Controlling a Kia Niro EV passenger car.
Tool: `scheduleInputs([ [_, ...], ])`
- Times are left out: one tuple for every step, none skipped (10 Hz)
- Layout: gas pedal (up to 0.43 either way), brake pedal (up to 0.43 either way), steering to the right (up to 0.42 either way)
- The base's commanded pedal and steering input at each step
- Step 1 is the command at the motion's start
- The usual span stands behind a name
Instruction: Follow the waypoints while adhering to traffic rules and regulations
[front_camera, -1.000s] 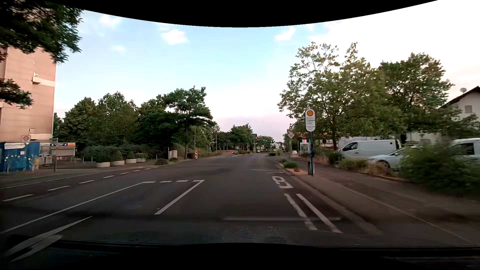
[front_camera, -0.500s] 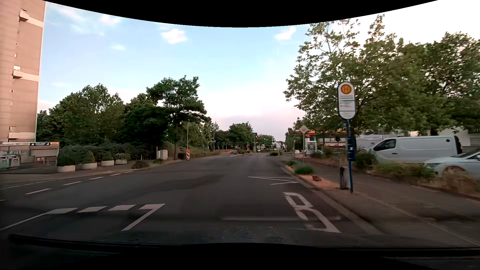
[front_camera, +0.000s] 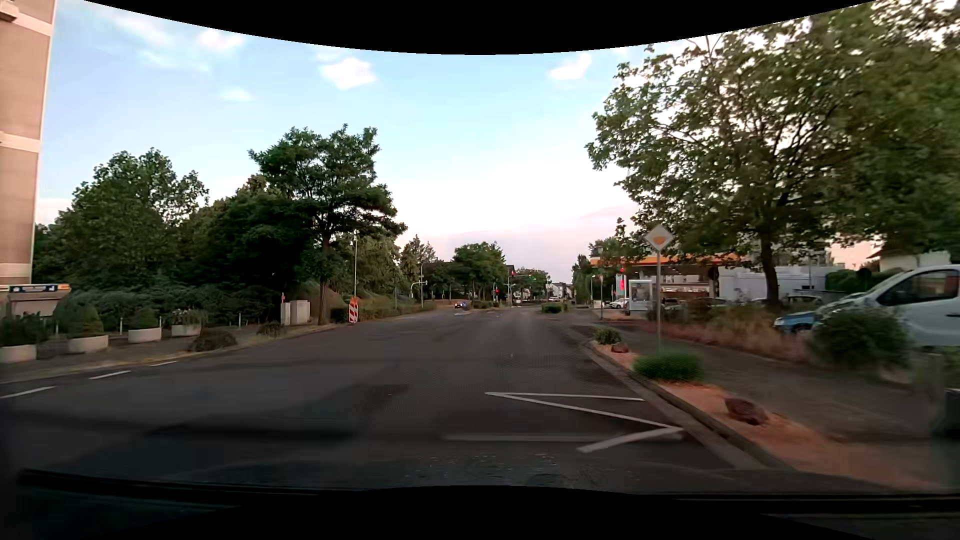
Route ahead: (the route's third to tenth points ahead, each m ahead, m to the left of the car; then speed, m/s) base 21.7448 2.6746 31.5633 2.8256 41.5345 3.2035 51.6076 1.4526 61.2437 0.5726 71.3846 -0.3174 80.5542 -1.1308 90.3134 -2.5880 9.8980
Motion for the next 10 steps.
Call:
scheduleInputs([
  [0.039,0.000,-0.001],
  [0.039,0.000,-0.001],
  [0.039,0.000,0.000],
  [0.028,0.000,0.001],
  [0.020,0.000,0.001],
  [0.020,0.000,0.001],
  [0.020,0.000,0.001],
  [0.020,0.000,0.001],
  [0.000,0.000,0.001],
  [0.000,0.000,0.001],
])
